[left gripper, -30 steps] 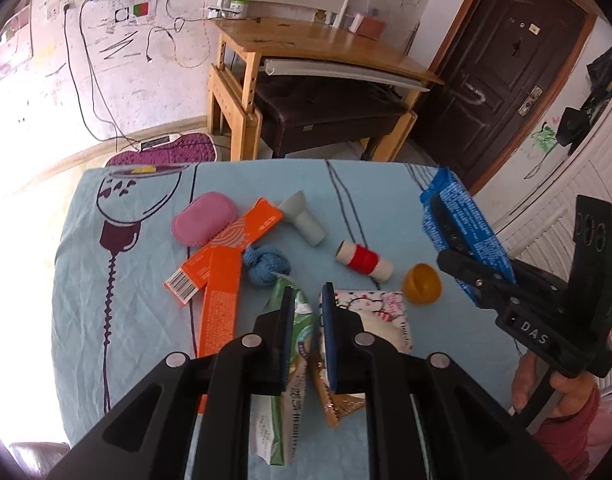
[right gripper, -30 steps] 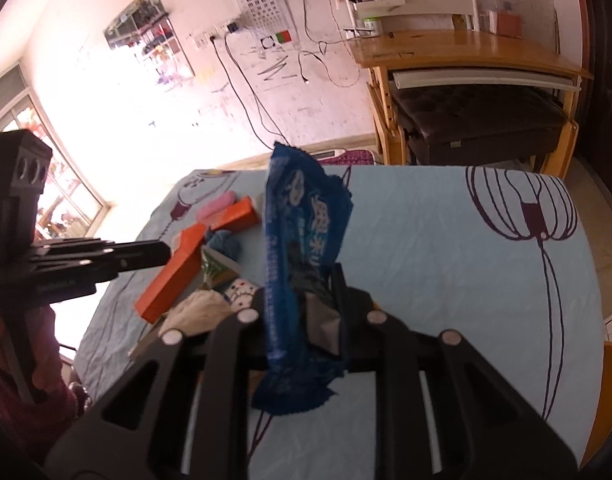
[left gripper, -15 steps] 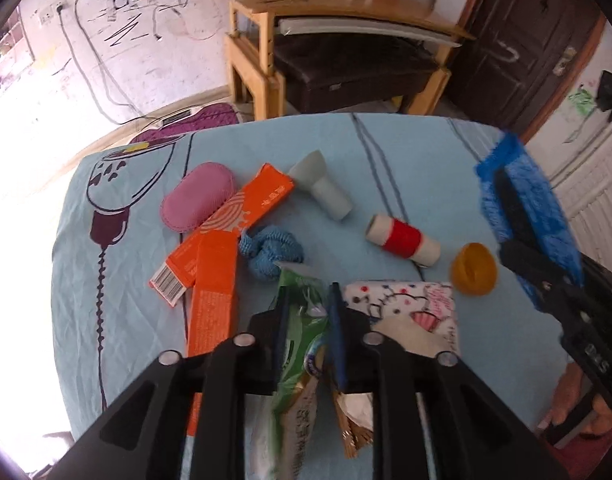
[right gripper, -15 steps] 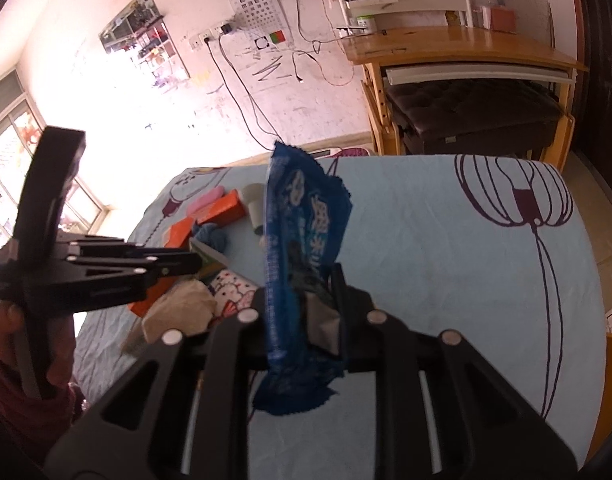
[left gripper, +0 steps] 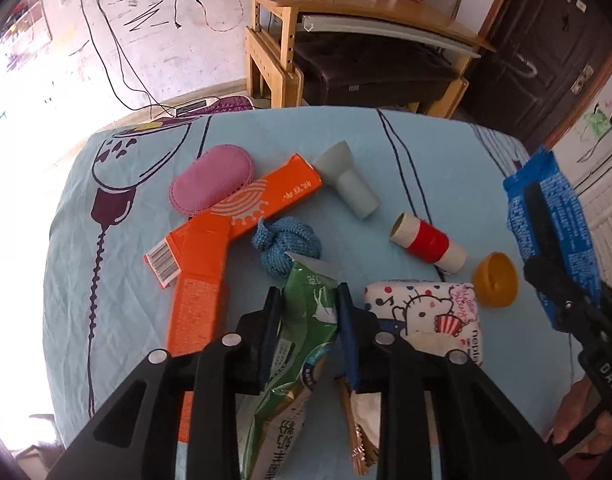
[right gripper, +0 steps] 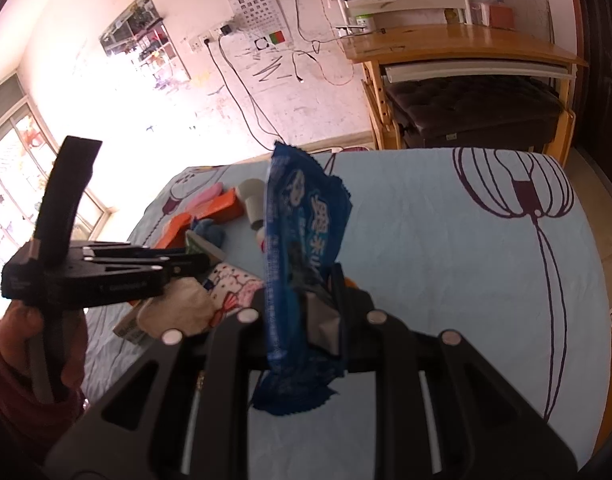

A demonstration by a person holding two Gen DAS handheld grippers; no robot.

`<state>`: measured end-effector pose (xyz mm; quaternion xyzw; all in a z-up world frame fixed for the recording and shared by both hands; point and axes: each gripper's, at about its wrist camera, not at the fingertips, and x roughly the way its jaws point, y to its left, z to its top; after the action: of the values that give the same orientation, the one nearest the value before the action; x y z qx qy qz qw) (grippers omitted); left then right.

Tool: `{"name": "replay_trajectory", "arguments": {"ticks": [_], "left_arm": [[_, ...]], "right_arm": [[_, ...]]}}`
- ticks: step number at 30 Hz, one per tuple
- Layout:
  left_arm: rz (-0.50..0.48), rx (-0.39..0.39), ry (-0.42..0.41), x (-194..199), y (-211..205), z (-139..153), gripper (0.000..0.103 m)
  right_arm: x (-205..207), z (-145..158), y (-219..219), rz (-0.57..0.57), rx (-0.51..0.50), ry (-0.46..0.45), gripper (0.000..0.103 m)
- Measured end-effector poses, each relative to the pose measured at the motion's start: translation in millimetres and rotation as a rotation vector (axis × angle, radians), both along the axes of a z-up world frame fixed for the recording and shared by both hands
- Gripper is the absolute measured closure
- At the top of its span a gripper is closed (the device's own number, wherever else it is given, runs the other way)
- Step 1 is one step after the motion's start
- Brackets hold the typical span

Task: Collect trash
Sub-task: 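Carry both wrappers to the orange bin and open the right tool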

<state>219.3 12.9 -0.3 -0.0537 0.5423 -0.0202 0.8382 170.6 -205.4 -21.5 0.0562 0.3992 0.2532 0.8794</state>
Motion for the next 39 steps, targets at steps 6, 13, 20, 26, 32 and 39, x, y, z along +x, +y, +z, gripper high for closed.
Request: {"name": "replay_trajectory", "arguments": {"ticks": [6, 13, 20, 26, 32, 39], "left_arm": [[0.008, -0.042, -0.062, -6.6, 6.9, 27.0, 0.081], [-0.029, -0.041, -0.127, -15.4, -10.8, 65.2, 0.081], [-0.109, -0.027, -0.157, -11.3, -68.3, 90.1, 0.081], [-0.231, -0.009, -0.164, -9.3, -153.1, 102.4, 0.081], [-0.348, 0.005, -0.141, -3.1, -235.6, 99.3, 0.081], [-0.458, 0.012, -0.102, -0.4, -331.6, 81.6, 0.081]], "right_arm": [[-1.0, 3.2, -14.3, -0.025, 0.033, -0.012, 0.085], [-0.4, 6.6, -39.8, -0.061, 0.093, -0.023, 0.085], [-6.7, 8.9, -95.1, -0.142, 0.173, -0.061, 0.085], [-16.3, 2.9, -169.9, -0.267, 0.205, -0.087, 0.085], [-34.8, -12.9, -247.2, -0.415, 0.209, -0.103, 0.085], [-47.2, -43.1, -301.0, -0.534, 0.158, -0.089, 0.085]]}}
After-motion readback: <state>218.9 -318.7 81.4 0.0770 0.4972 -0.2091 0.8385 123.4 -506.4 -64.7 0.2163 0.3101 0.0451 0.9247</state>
